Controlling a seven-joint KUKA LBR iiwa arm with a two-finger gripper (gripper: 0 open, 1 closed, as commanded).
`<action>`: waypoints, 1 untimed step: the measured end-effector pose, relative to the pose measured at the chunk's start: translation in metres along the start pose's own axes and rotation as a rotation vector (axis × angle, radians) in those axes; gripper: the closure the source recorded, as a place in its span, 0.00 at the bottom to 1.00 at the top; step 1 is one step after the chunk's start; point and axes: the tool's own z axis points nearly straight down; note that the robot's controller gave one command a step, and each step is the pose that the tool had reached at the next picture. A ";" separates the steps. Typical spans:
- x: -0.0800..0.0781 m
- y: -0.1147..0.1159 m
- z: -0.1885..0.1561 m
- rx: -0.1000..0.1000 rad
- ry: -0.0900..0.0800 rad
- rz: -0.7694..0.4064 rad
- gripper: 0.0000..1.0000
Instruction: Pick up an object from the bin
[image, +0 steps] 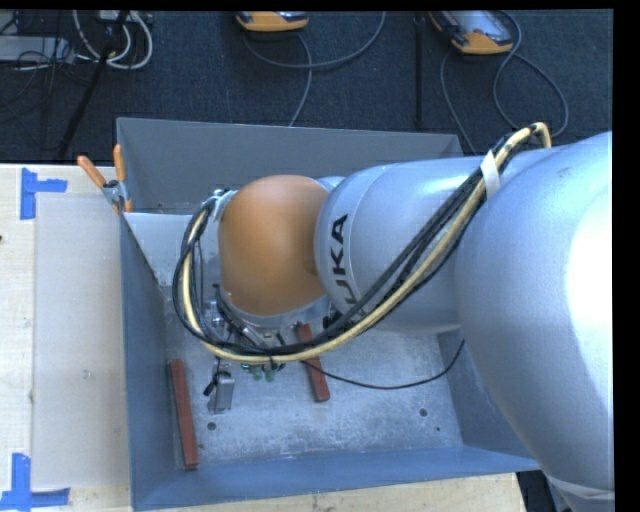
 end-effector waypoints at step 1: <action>-0.038 -0.041 0.077 0.002 -0.002 0.100 0.00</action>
Offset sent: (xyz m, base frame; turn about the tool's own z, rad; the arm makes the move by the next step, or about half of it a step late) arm 0.0379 -0.0379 -0.0721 0.0953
